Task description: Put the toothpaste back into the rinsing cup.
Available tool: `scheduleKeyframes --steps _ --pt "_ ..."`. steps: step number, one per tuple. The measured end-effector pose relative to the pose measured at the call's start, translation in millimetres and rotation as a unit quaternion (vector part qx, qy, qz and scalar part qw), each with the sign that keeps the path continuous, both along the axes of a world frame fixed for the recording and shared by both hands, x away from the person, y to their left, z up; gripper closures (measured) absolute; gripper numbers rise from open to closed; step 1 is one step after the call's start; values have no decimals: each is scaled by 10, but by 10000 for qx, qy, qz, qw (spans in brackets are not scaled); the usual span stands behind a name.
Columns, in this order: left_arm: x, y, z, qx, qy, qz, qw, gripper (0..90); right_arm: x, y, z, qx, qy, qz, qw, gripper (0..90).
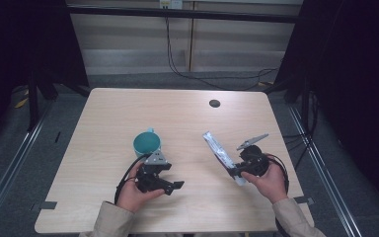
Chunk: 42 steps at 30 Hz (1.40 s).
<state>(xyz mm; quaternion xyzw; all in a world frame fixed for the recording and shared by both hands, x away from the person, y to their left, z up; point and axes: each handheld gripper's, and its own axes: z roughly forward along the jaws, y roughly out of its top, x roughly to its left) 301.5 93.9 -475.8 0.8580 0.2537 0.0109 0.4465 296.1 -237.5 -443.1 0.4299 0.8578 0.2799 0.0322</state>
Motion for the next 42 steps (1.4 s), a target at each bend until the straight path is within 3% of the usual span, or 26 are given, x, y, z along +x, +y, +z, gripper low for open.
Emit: scheduleKeyframes --steps 3,10,15,30,33,42 --pt "14 -34 48 -110 49 46 9999 185 -23 -6 -2 227 -105 -29 9997 744" --pt "74 -82 131 -357 184 169 9990 191 -76 -4 6 392 -262 -40 9989 745" --pt "99 -106 187 -524 215 218 9982 194 -116 1 20 638 -467 26 9969 746" --pt "214 -240 361 -885 231 342 9952 218 -167 159 72 975 -731 158 9924 746" --pt "247 -257 406 -1057 251 415 9932 221 -178 177 77 1019 -764 182 9917 746" --pt "312 -290 487 -1195 273 448 9914 230 -196 244 101 1133 -895 242 9892 746"
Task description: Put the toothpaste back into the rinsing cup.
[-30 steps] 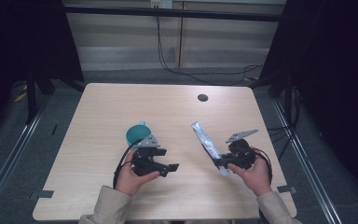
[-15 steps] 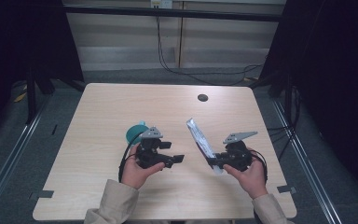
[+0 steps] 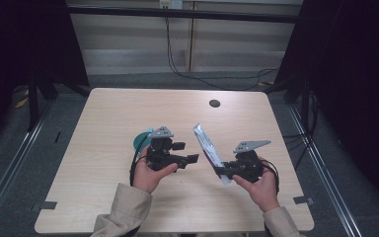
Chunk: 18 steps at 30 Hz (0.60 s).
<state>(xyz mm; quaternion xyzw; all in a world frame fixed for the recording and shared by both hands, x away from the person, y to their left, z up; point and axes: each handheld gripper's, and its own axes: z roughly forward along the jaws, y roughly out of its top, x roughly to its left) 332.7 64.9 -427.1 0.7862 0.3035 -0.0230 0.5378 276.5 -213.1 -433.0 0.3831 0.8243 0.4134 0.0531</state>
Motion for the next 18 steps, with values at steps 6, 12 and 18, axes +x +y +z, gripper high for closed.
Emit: scheduleKeyframes --steps 6,12,18 --pt "13 -38 62 -57 -49 -30 10000 253 -6 32 -8 68 -5 14 10000 745" --pt "25 -114 114 -129 -50 -49 9999 262 -12 90 -23 69 -36 92 9999 745" --pt "36 -142 115 -109 -46 -65 9999 266 -11 124 -31 109 -26 142 9998 745"
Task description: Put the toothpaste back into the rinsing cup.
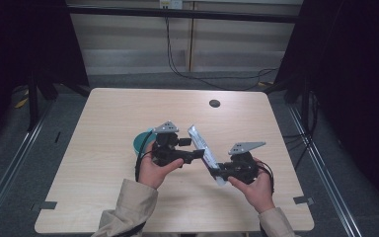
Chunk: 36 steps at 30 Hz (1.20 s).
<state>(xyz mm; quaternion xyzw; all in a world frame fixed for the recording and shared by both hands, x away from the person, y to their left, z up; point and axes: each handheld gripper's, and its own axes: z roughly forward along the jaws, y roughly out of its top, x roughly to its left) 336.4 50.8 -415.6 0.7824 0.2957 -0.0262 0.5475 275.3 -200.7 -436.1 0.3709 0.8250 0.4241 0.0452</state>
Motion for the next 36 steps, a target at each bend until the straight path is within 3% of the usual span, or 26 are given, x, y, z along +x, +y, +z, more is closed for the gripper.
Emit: scheduleKeyframes --steps 15,21,24,28,30,31,35,36 --pt "10 -49 -77 -141 92 63 9998 331 4 89 0 19 -46 116 9999 744" --pt "9 -39 -64 -249 19 121 9996 448 9 111 11 -6 -68 133 9999 743" --pt "-5 -49 -74 -222 -27 179 9996 448 11 124 7 -21 -80 136 9999 743" --pt "-17 -45 -94 -356 -58 309 9989 468 10 129 -4 11 -78 134 9999 741" --pt "-17 -38 -93 -380 -22 339 9987 496 13 130 -10 70 -65 140 9999 741" --pt "-15 -25 -93 -493 103 407 9979 512 14 140 -15 69 -68 156 9998 738" --pt "-12 12 -92 -719 256 479 9959 593 16 158 -21 124 -83 183 9997 737" --pt "-13 32 -81 -829 432 521 9943 621 15 165 -24 139 -80 192 9997 735"
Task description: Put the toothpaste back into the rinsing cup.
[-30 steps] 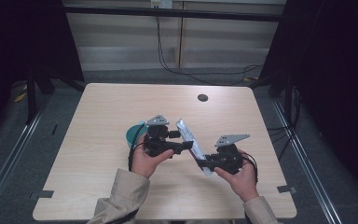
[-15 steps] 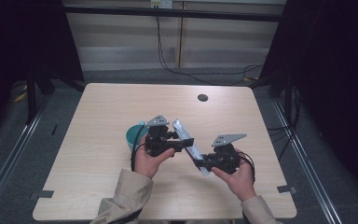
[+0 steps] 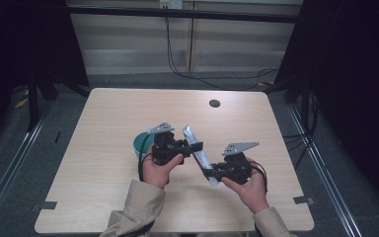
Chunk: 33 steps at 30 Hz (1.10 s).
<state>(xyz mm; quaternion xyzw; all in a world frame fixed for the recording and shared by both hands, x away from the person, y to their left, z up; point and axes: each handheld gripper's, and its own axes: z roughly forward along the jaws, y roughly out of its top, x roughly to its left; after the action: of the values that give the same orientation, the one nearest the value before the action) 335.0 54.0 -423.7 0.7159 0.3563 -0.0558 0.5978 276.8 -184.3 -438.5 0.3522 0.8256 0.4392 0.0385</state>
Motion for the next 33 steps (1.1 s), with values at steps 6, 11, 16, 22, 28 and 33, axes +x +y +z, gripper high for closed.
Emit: scheduleKeyframes --steps 6,11,16,22,28,33 --pt "-38 -2 58 -110 74 56 9999 697 -11 63 -24 80 -42 51 9999 721" --pt "-99 -25 164 21 -164 10 9999 734 -20 101 -51 165 -131 80 9997 677" --pt "-101 55 272 0 -351 94 9993 740 -16 -2 -121 392 -145 40 9991 481" --pt "-124 76 346 272 -603 110 9977 742 -16 -98 -218 159 -162 94 9997 331" --pt "-95 220 426 296 -705 243 9968 742 -38 -301 -420 -26 -109 -85 9999 259" --pt "-93 290 479 386 -783 285 9958 743 -55 -377 -532 -284 -49 -173 9994 230"
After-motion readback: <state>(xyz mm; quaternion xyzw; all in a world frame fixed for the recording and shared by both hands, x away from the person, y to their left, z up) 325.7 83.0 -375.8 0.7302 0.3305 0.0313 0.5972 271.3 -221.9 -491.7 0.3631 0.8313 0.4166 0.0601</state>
